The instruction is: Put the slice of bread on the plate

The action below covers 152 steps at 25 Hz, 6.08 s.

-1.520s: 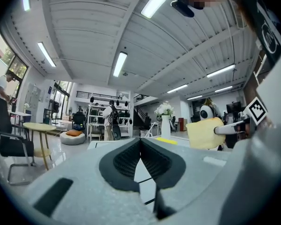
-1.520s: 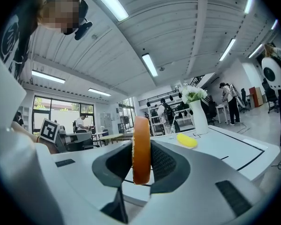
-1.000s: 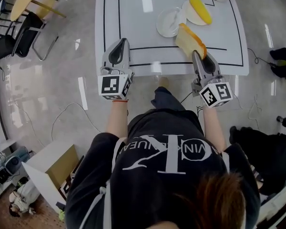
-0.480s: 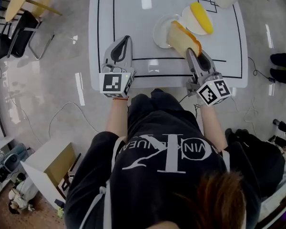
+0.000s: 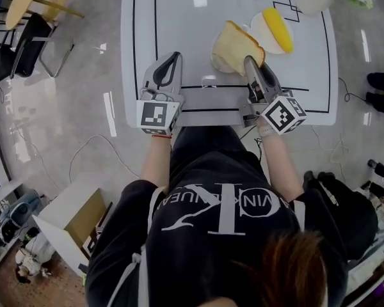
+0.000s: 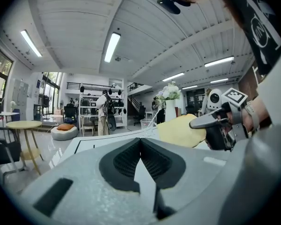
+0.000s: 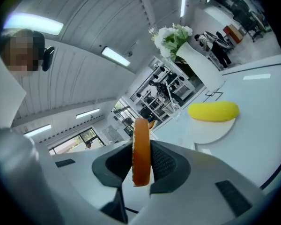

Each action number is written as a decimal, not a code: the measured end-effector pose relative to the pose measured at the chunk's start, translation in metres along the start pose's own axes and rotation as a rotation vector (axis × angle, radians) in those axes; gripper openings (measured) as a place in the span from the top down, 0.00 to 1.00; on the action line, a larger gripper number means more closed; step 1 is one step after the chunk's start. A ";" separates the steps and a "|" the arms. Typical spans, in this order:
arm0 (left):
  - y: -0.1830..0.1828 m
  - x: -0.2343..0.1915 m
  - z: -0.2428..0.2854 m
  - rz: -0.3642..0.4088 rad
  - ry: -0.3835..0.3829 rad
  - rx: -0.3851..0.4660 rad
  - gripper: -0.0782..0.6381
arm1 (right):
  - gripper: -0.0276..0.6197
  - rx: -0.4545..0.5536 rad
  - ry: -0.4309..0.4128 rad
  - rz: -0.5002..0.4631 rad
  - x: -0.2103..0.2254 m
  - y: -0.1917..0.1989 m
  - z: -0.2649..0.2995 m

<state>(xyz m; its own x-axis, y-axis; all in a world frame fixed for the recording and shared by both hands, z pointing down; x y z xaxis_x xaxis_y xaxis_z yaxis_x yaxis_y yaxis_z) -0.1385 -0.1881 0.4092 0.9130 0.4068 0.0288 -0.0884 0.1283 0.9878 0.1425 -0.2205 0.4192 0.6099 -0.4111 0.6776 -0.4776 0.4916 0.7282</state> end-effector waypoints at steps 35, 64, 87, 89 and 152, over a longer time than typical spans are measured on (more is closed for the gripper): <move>0.008 -0.019 0.035 -0.001 0.115 -0.051 0.89 | 0.67 -0.165 0.418 0.044 0.038 0.003 0.043; 0.002 -0.017 0.039 -0.023 0.124 -0.027 0.89 | 0.52 -0.206 0.436 -0.170 0.032 -0.001 0.029; -0.029 -0.031 0.031 -0.058 0.062 0.054 0.89 | 0.95 -0.007 0.240 -0.495 -0.005 -0.051 -0.002; -0.032 -0.033 0.030 -0.062 0.058 0.067 0.89 | 0.95 -0.003 0.226 -0.533 -0.009 -0.056 -0.003; -0.100 -0.051 0.029 -0.055 0.000 0.205 0.89 | 0.95 0.155 0.116 -0.700 -0.049 -0.105 -0.004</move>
<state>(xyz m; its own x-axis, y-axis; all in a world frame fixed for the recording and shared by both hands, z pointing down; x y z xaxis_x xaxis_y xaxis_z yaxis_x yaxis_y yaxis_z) -0.1651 -0.2479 0.3130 0.9143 0.4041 -0.0261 0.0447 -0.0365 0.9983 0.1650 -0.2485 0.3092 0.8646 -0.5010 0.0377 -0.0291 0.0251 0.9993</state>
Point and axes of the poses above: the fingertips, and each gripper's own axes: z forward along the fingers, x to its right, y out of its underside, the point moved 10 cm from there along -z, backward along the fingers
